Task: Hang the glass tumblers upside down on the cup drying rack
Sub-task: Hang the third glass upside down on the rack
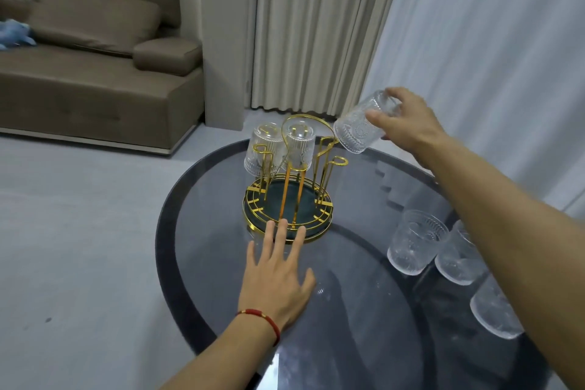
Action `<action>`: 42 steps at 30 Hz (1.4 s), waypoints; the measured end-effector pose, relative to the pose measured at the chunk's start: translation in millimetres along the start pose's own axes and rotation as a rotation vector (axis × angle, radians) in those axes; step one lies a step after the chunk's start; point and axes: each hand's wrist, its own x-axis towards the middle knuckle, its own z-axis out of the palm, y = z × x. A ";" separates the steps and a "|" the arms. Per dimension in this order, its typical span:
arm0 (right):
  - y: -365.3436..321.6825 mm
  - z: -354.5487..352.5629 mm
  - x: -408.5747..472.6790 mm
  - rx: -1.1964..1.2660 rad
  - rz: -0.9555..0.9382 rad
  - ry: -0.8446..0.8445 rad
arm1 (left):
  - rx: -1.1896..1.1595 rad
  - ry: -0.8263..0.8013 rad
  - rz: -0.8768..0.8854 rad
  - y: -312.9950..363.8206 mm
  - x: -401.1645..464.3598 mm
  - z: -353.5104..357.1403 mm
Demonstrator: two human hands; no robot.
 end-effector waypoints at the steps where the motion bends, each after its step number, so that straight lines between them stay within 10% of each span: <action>1: -2.8 3.8 8.1 -0.027 -0.008 -0.038 | 0.006 -0.001 -0.002 0.1 0.1 0.1; 28: 9.3 61.6 41.4 -0.129 0.016 -0.656 | -0.013 0.056 -0.004 2.1 -0.5 7.8; 42: 49.7 20.0 -162.3 -0.091 -0.160 0.146 | 0.053 0.117 0.044 20.4 -11.8 -22.1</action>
